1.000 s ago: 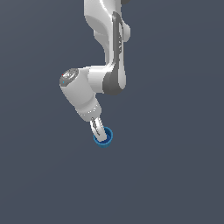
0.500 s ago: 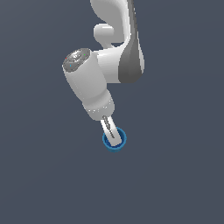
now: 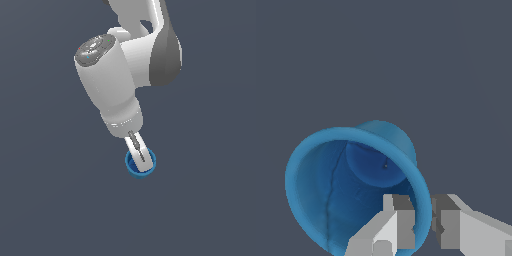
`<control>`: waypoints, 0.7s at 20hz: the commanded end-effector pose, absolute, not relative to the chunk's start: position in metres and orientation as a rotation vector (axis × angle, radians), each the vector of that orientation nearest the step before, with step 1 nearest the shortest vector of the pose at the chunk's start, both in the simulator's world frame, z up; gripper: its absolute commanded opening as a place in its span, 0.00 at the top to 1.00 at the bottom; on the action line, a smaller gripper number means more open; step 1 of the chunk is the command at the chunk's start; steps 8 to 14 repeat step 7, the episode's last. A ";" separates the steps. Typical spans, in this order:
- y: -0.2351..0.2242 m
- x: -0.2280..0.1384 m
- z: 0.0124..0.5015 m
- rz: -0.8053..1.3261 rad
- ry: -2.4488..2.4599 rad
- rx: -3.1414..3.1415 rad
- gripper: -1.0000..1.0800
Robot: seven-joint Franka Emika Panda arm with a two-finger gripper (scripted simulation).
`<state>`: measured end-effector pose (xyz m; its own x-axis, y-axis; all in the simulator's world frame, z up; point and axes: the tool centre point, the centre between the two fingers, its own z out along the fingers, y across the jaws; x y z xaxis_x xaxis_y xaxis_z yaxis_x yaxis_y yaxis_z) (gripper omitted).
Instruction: Pick up the object and move it to a goal position.
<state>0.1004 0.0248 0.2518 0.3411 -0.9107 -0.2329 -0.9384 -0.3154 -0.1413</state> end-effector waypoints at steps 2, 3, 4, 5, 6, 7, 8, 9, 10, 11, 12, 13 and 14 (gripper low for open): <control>0.029 0.106 0.260 0.157 1.663 -2.355 1.00; 0.029 0.107 0.261 0.157 1.662 -2.354 1.00; 0.030 0.107 0.262 0.157 1.662 -2.354 1.00; 0.030 0.108 0.262 0.157 1.662 -2.354 1.00; 0.030 0.108 0.263 0.157 1.662 -2.354 1.00; 0.031 0.108 0.263 0.157 1.662 -2.354 1.00; 0.031 0.108 0.263 0.157 1.662 -2.354 1.00; 0.031 0.108 0.263 0.157 1.662 -2.354 1.00; 0.031 0.108 0.263 0.157 1.662 -2.354 1.00; 0.031 0.108 0.263 0.157 1.662 -2.354 1.00; 0.031 0.108 0.263 0.157 1.662 -2.354 1.00; 0.031 0.108 0.263 0.157 1.662 -2.354 1.00; 0.031 0.108 0.263 0.157 1.662 -2.354 1.00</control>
